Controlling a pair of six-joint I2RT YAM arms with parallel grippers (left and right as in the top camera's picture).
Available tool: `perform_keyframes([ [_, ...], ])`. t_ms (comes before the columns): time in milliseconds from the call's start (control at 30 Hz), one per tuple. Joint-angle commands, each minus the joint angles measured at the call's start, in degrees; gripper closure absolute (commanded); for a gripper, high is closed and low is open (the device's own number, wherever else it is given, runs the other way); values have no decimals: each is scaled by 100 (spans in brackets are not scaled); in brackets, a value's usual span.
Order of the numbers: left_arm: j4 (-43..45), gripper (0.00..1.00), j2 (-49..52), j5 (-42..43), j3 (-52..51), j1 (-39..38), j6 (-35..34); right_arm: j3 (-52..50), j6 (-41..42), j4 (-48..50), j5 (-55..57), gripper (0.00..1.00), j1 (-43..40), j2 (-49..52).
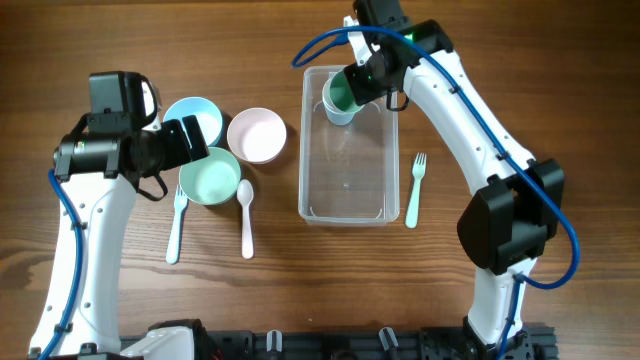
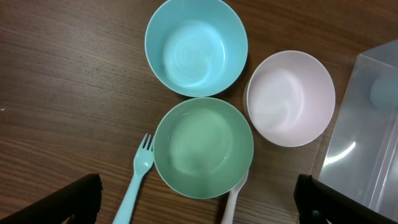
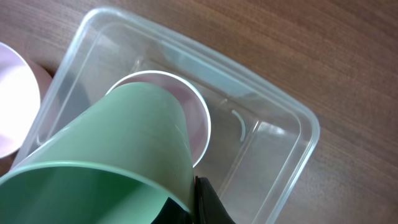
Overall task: Pack container
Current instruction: 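Stack the green cup onto the cups in the container, then lower the right gripper onto the green fork and grasp it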
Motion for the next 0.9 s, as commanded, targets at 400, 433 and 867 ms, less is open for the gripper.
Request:
perform_keyframes([
  [400,17,0,22,-13,85,26,87,192,1298,-551,595,9,-144,-1113],
  [433,17,0,24,-13,83,26,90,192,1484,-774,590,7,-225,-1394],
  [867,20,0,22,-13,83,26,90,-581,2594,-2533,461,8,-909,-2817],
])
